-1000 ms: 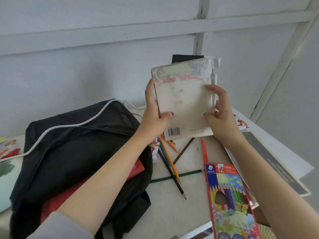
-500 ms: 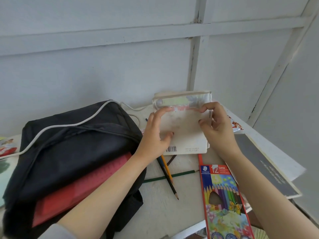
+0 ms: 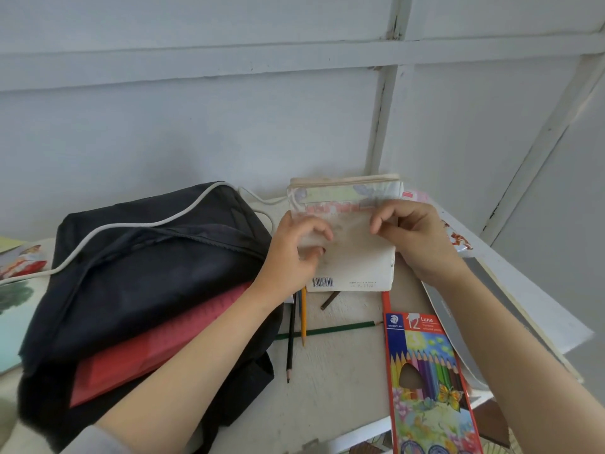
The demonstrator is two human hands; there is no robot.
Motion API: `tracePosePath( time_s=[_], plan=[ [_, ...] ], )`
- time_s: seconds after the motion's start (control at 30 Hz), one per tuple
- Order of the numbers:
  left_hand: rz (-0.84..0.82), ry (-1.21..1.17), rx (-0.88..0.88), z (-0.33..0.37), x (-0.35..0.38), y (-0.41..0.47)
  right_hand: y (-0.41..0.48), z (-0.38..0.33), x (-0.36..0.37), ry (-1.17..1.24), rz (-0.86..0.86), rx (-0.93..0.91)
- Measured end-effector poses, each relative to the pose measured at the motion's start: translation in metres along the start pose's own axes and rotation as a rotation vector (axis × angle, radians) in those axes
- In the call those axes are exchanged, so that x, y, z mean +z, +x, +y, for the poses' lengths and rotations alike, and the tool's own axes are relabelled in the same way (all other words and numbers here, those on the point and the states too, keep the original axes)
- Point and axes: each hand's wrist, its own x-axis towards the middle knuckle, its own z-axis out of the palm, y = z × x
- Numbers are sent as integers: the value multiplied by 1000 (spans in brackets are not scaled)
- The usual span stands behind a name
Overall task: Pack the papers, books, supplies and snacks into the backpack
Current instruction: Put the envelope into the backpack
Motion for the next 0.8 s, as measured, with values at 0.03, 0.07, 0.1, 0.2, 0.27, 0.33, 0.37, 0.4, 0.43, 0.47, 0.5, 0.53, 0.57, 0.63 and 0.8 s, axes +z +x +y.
tracePosePath(
  time_s=[0.03, 0.07, 0.1, 0.2, 0.27, 0.33, 0.37, 0.4, 0.43, 0.47, 0.5, 0.53, 0.57, 0.63, 0.8],
  plan=[
    [1, -27, -40, 1, -1, 1, 2, -1, -2, -19, -28, -3],
    [-3, -55, -78, 3, -3, 2, 4, -3, -3, -49, -50, -8],
    [-10, -81, -108, 7, -6, 5, 6, -6, -5, -82, -60, -10],
    [-58, -138, -123, 21, -23, 17, 15, -21, -10, -162, -19, -39],
    [-125, -154, -104, 34, -40, 26, 22, -36, -14, -208, 40, -75],
    [-199, -144, -87, 47, -57, 35, 27, -52, -19, -248, 39, -122],
    [-228, -137, -77, 53, -65, 38, 28, -60, -20, -266, 7, -149],
    [-253, -128, -64, 60, -73, 40, 29, -68, -20, -286, -40, -170],
    [-275, -110, -45, 65, -80, 42, 29, -77, -19, -316, -105, -186],
    [-299, -85, -23, 70, -87, 44, 29, -85, -18, -353, -175, -200],
    [-328, -57, -1, 75, -93, 46, 30, -93, -16, -386, -240, -203],
    [-362, -30, 21, 79, -99, 47, 31, -99, -14, -403, -297, -193],
    [-399, -4, 38, 82, -104, 49, 33, -104, -11, -412, -347, -168],
    [-478, 64, 60, 86, -114, 54, 37, -107, -2, -438, -454, -93],
    [-597, 217, 39, 77, -131, 56, 32, -91, 31, -447, -538, 28]
  ],
)
